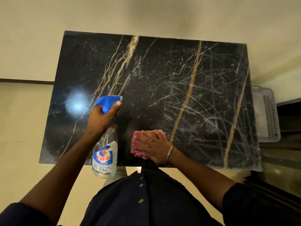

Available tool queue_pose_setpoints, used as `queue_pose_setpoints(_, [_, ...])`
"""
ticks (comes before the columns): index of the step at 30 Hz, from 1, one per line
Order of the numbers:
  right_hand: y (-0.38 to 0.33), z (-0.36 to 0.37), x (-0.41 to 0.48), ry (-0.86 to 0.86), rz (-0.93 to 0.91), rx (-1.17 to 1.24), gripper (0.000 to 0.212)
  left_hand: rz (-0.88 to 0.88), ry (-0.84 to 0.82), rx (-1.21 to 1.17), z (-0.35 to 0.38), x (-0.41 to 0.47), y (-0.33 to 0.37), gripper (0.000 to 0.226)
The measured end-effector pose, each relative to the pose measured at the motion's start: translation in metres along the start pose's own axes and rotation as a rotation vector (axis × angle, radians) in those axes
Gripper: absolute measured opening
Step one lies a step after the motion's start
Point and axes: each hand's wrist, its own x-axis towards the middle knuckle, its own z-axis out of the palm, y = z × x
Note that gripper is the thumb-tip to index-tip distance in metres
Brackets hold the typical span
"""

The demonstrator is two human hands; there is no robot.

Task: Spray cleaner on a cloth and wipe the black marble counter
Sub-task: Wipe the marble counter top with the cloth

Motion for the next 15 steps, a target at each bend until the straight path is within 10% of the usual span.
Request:
queue_pose_setpoints(6, [0.046, 0.002, -0.089, -0.035, 0.054, 0.002, 0.05, 0.009, 0.017, 0.006, 0.022, -0.006, 0.004, 0.052])
queue_pose_setpoints(15, [0.018, -0.004, 0.007, -0.028, 0.007, -0.007, 0.056, 0.032, 0.05, 0.0, 0.026, -0.017, 0.018, 0.056])
